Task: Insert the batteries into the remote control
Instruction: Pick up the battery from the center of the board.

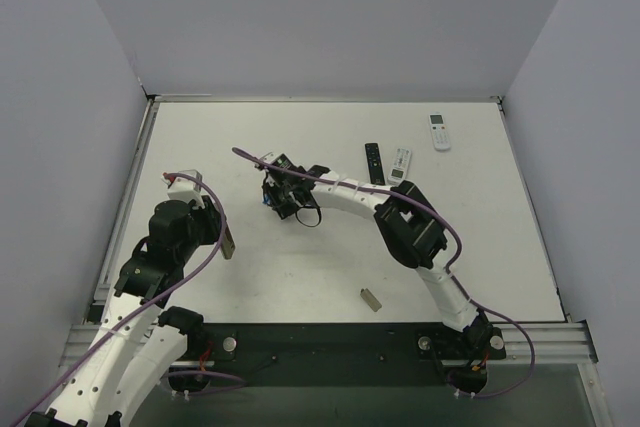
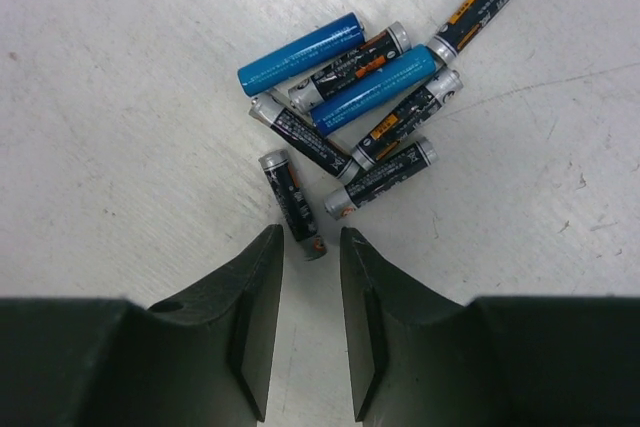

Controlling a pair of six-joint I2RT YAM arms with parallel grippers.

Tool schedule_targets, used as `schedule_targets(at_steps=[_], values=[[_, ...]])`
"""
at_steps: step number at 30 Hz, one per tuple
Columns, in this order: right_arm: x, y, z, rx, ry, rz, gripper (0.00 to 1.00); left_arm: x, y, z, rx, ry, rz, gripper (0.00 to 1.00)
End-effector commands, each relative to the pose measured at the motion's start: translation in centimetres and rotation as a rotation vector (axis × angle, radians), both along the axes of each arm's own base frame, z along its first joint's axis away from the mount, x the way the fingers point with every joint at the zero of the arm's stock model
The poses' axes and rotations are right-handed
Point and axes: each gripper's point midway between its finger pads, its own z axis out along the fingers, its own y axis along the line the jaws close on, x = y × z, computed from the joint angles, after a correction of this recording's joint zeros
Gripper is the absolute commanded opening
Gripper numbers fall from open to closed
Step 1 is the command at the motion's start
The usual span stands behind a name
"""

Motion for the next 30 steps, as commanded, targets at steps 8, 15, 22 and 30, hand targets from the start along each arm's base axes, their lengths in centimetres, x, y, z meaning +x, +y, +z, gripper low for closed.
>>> schedule_targets(at_steps=[8,15,22,30], values=[[-1.0,0.6,-1.2,-0.057,-0.019,0.075,0.17,0.5,-0.4,1.6,-0.023,-0.052,-0.014,0.00],[-2.8,-1.3,-1.4,-0.094,-0.009,0.088,0.00,0.4,-1.4,1.8,-0.051,-0.063,-0.064,0.00],[-6.0,-5.2,0.7,-0.078,0.002,0.061,0.00,-0.3,-4.5,2.3,-0.170,-0.079,-0.203,0.00],[-9.3,-9.7,6.5,0.034,-0.045,-0.029,0.00,-1.3,-10.0,2.9,-0.590,-0.174,-0.385,0.00]])
